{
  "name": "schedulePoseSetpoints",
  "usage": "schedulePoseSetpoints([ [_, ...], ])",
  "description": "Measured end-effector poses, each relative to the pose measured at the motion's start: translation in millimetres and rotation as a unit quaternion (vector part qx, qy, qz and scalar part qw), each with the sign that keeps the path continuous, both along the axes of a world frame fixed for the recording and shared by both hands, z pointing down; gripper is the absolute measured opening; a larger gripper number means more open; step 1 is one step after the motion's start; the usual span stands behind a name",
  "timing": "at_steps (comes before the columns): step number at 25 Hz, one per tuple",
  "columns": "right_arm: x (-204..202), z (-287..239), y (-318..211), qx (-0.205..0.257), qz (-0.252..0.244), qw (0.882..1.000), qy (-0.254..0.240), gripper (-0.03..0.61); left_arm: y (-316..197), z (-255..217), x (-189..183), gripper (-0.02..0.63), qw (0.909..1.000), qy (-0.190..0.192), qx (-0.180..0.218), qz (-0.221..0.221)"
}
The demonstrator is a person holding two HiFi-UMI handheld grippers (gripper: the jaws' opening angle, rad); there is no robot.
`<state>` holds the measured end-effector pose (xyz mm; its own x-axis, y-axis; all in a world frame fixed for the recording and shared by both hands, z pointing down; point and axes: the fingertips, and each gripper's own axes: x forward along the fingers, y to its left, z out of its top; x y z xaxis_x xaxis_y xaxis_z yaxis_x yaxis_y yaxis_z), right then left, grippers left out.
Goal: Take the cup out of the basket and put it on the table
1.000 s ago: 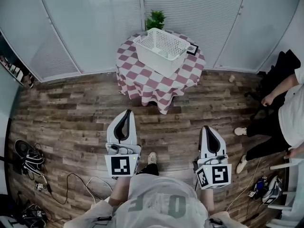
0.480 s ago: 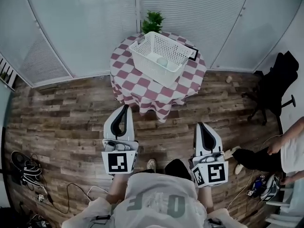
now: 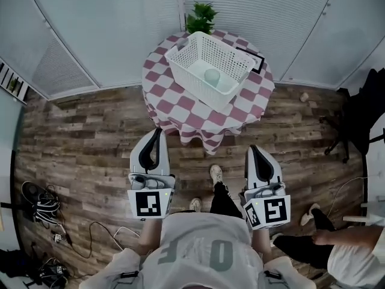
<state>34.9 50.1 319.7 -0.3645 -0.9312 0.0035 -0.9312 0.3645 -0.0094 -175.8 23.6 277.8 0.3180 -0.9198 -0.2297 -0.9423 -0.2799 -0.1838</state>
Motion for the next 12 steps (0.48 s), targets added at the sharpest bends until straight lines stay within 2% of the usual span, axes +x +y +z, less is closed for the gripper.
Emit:
schedulePoseSetpoints([
  [4,19.2,0.9,-59.3,0.010,-0.021,1.000,-0.014,0.009,-48.0,-16.0,11.4,0.005,0.9991,-0.017,0.018,-0.035],
  [8,39.2,-6.3,-115.5,0.026,-0.022,0.999,-0.001,0.009,-97.4,-32.6,26.2,0.005,0.9982,-0.003,0.037,-0.047],
  [12,50.6,-16.2,-154.8,0.029,-0.036,0.999,0.008,0.009,-130.8,-28.9,46.8,0.005,0.9985,0.014,0.020,-0.050],
])
